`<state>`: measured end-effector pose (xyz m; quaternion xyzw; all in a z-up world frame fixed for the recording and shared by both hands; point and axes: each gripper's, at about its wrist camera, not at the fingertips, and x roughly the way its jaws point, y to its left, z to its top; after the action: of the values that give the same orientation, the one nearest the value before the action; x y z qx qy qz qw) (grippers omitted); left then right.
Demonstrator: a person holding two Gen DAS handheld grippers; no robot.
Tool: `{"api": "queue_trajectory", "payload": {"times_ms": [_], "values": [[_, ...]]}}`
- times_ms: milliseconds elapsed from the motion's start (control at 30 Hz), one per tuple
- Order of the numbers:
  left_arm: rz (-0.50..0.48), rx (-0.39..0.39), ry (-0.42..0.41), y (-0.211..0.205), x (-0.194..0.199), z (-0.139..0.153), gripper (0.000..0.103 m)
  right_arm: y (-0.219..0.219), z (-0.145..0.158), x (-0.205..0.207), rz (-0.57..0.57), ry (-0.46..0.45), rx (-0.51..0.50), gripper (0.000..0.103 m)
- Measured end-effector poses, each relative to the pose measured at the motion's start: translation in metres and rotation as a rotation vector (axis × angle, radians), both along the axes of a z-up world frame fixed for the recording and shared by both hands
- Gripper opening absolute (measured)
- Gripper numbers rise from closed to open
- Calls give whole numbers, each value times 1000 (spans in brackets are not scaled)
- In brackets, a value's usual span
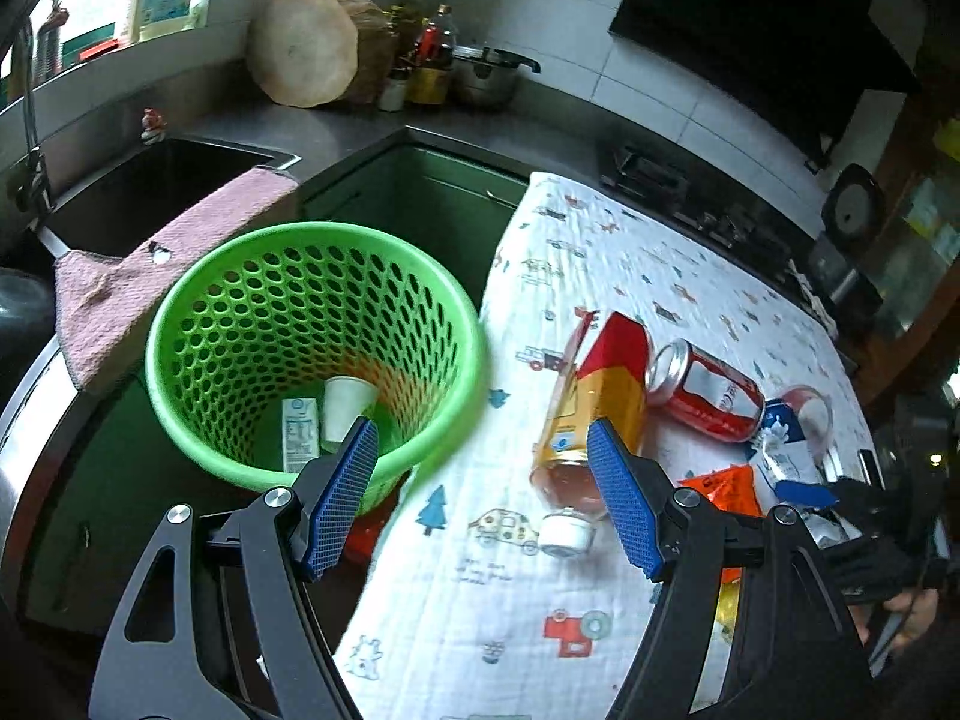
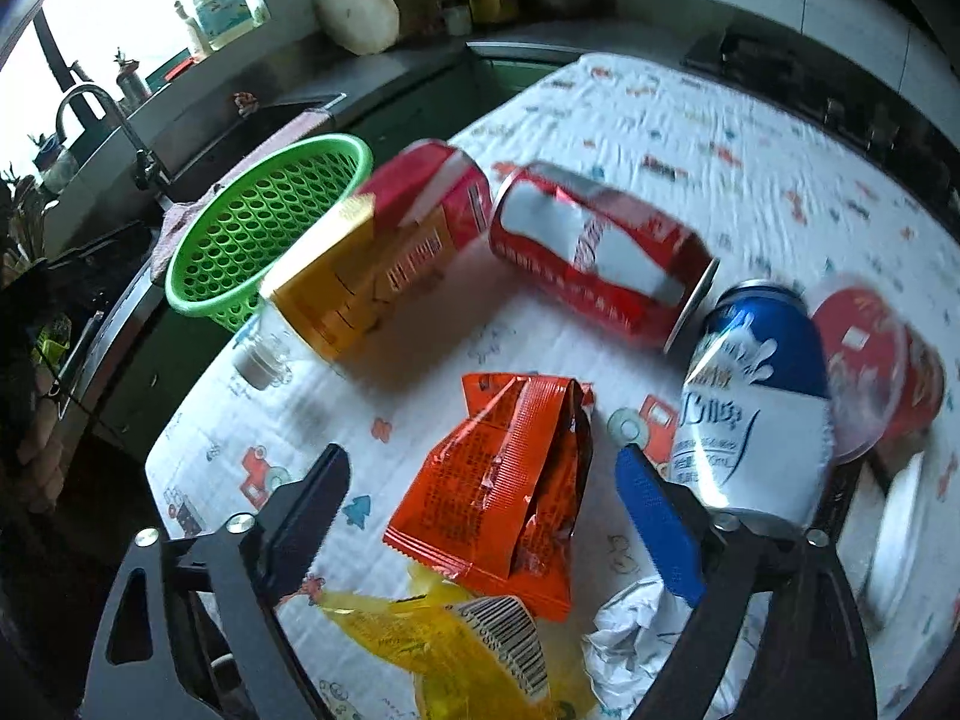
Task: Collect trash
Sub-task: 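Move the left gripper to the orange-capped juice bottle and close on it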
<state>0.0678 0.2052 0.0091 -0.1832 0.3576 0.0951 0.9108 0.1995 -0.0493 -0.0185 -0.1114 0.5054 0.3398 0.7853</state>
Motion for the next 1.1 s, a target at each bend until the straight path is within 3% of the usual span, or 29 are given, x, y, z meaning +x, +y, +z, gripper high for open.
{"api": "queue_trajectory", "payload": {"times_ms": [400, 733, 1100], "values": [[-90, 48, 52, -35, 41, -7, 72, 6, -22, 15, -44, 60, -1, 69], [-175, 69, 144, -58, 93, -33, 72, 3, -25, 11, -11, 73, 5, 52], [-220, 95, 193, -69, 121, -48, 72, 1, -22, 8, 8, 69, 23, 50]]}}
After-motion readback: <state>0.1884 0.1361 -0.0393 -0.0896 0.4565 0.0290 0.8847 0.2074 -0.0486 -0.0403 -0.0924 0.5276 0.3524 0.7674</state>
